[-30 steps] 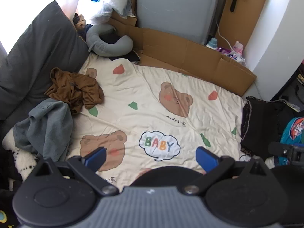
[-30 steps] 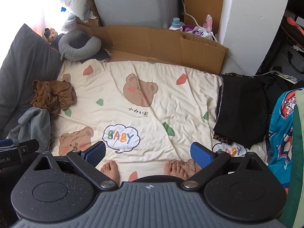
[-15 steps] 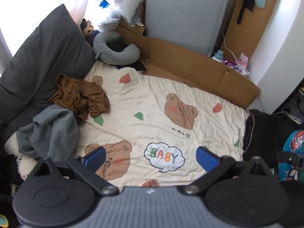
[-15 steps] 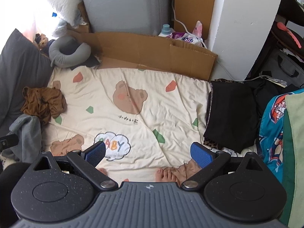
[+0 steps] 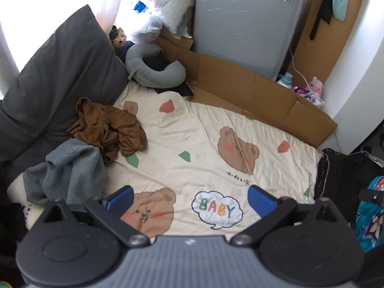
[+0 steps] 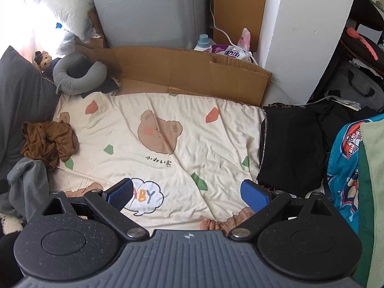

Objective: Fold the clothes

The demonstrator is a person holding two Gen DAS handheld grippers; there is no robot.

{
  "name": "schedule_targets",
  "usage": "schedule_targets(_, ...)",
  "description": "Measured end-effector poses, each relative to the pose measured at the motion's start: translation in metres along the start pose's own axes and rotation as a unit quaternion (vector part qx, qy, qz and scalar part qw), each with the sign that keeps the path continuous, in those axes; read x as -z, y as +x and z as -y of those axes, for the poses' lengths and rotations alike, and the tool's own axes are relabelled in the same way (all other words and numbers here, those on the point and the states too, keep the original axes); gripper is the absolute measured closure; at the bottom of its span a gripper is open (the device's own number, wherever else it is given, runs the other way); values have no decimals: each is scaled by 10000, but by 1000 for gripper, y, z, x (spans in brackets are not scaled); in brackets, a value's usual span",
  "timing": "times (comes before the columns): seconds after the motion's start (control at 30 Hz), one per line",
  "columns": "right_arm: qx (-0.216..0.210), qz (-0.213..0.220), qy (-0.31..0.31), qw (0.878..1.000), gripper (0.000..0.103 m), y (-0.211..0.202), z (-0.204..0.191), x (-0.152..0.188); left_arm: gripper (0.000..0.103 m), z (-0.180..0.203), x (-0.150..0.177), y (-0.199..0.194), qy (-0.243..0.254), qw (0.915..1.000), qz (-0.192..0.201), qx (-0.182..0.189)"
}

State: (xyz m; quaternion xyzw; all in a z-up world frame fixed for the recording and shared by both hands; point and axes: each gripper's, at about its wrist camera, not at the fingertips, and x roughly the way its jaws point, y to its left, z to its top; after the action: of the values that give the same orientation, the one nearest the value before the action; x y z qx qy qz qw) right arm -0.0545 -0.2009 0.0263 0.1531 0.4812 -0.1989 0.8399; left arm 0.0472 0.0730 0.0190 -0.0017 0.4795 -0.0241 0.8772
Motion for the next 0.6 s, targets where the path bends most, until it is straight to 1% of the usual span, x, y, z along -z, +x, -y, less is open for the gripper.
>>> schedule_targets(0.17,-44,14,-22,10000,4,13,-5,-8,1,-11,-9,11,-11,10000,27,1)
schedule_targets(0.47,-276,-101,9,9996,4,36,-12,-22,2,-34,-22,34,-59,9999,99,-30)
schedule_targets(0.6,-175,-55,-52,9998,4,48,-17,-30,2,-45,-27,50,-124,9999,42,-84)
